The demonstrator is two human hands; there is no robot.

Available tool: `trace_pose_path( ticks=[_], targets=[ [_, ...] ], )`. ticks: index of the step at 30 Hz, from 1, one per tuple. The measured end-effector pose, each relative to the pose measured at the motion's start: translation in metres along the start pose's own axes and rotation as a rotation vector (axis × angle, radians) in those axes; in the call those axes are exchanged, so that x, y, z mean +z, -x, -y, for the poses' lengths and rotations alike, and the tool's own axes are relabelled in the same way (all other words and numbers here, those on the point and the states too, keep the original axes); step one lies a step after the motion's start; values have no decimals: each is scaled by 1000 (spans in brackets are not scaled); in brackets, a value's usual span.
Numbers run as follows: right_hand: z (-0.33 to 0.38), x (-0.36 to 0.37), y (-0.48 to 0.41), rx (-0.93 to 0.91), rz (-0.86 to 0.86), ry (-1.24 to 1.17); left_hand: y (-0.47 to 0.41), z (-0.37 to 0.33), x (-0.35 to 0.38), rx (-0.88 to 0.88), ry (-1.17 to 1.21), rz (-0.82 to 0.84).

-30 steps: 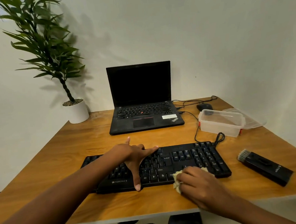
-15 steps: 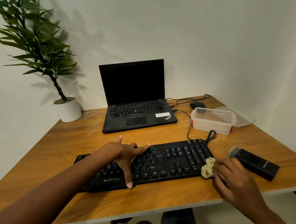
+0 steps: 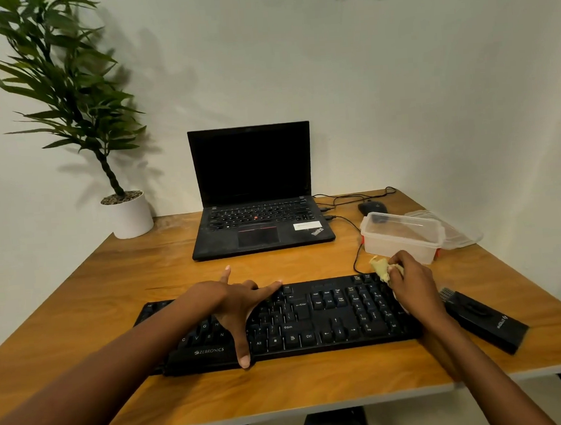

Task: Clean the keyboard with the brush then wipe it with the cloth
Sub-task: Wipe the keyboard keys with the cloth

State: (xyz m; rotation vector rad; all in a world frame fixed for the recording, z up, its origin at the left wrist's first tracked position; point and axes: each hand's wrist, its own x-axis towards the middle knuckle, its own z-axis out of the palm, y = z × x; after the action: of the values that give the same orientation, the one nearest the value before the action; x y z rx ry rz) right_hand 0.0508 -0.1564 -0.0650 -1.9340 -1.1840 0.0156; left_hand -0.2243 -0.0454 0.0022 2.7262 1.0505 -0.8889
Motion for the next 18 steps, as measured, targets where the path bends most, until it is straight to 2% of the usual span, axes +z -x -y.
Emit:
trace_pose_path(
  ticks=[6,9,12,14,16,18],
  targets=[
    [-9,-28,56,11,14,-31,0,0,1,-9,11,-4],
    [-8,-38,71,13,-68,130,2,1,3,-3,31,-2],
    [-6,-41,75,-102,-170,315,6,1,2,0,64,12],
    [-6,-39,75,-132,-150,461,10,2,3,3,90,16],
    [-5,-39,73,-76,-71,602,13,5,8,6,130,-15],
    [0,-43,73,-5,-55,620,18,10,17,18,194,-74]
  ],
)
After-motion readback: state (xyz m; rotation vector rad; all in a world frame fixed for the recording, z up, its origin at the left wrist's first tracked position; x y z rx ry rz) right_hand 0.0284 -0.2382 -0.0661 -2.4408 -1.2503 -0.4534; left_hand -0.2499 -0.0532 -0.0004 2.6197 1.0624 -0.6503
